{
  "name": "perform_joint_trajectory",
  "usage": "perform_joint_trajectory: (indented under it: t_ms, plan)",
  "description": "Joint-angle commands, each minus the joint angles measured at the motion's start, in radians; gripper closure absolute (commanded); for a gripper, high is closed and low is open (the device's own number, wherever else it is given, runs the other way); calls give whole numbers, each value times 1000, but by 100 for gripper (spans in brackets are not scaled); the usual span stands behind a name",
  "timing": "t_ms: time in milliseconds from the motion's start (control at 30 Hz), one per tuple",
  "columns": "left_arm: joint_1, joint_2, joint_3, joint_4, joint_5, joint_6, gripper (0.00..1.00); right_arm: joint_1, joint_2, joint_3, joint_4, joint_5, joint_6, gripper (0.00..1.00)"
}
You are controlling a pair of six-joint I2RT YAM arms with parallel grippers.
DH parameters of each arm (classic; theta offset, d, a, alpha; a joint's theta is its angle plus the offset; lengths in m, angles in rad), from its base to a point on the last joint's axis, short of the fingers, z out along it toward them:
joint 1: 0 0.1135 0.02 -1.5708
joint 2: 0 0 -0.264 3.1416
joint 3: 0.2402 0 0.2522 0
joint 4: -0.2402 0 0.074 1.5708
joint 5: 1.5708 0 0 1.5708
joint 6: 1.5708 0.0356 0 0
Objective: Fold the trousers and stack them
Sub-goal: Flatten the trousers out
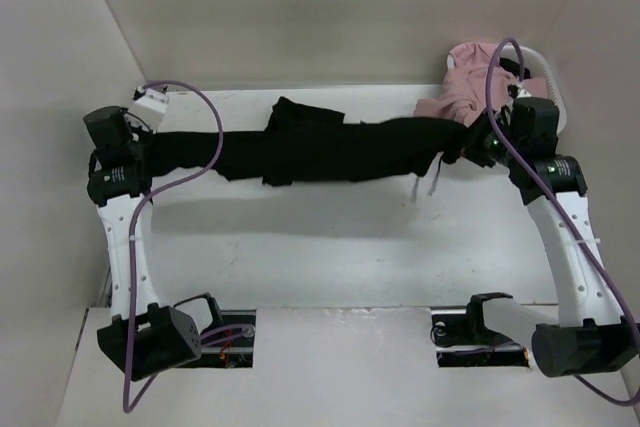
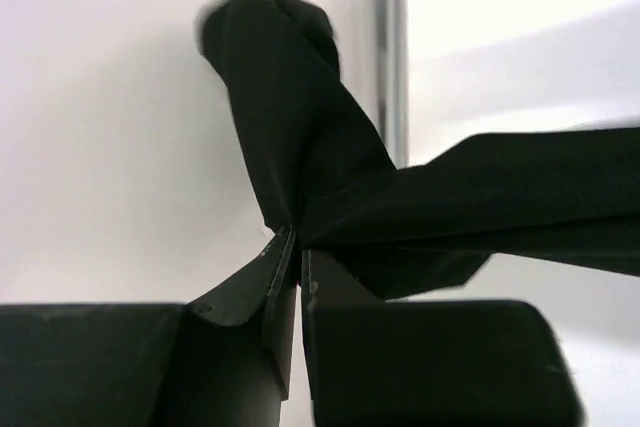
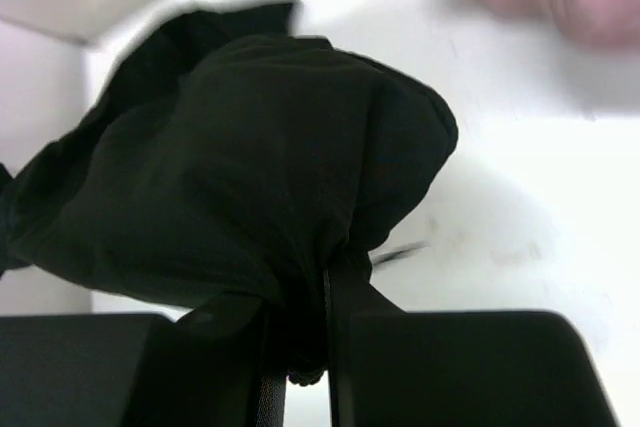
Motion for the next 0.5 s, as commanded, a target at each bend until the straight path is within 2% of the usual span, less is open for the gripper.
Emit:
perform_joint_trajectory:
  t_ms: [0, 100, 233, 333, 467]
  plan:
    - [36, -9, -3, -3, -23, 42, 99, -32, -54, -21, -52, -37, -44, 97]
    - [58, -3, 61, 9, -33, 43, 99, -29, -87, 31, -66, -104, -94, 99]
    - [75, 11, 149, 3, -35, 53, 98, 52, -152, 88, -103, -238, -136, 99]
    - [82, 14, 184, 17, -37, 43, 98, 183, -215, 89, -140, -320, -139, 98]
    - [119, 26, 259, 106, -40, -21, 98, 449, -327, 115, -121, -341, -78, 98]
